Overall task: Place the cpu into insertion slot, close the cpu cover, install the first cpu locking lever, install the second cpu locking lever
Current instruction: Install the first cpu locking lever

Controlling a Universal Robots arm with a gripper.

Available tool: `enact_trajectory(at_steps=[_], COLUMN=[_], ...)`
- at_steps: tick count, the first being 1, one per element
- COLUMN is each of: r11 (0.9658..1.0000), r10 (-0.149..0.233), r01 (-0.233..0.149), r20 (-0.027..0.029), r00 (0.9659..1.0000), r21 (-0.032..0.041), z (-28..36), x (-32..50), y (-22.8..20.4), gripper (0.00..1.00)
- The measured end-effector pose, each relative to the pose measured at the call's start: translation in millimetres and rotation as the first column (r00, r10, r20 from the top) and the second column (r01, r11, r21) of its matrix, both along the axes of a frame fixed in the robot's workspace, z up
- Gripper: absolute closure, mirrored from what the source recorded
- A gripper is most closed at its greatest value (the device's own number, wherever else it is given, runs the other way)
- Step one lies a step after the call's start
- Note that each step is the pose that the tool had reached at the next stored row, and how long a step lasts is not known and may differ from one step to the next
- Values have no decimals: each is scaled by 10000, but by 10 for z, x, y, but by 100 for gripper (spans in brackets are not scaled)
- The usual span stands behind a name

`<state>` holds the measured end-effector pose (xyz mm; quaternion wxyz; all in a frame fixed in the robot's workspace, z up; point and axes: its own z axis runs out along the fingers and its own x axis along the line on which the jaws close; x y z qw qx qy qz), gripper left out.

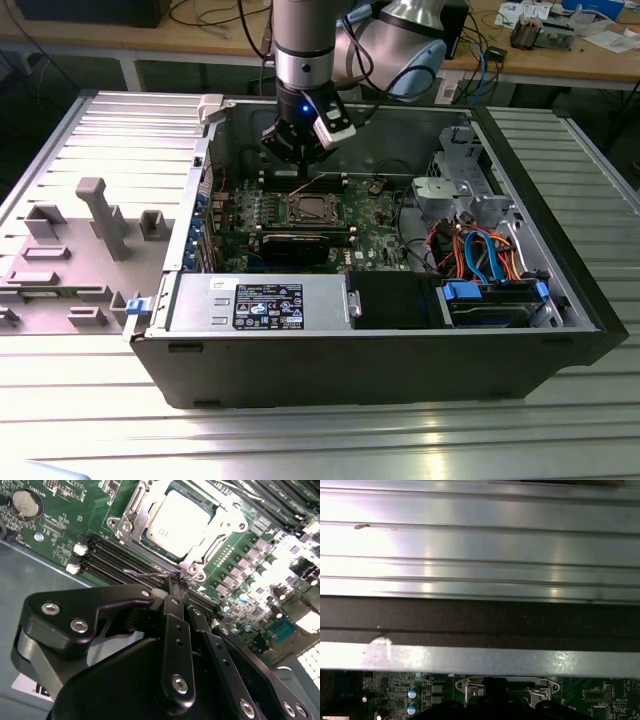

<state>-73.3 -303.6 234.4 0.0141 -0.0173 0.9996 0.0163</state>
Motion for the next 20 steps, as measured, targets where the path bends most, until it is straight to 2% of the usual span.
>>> enact_trajectory(at_steps=[20], r11=[10000], r10=[-55], r01=[55], r20=[-1], r00=[10000], r21=[7], z=[-66], x=[153], y=[22], gripper=[89])
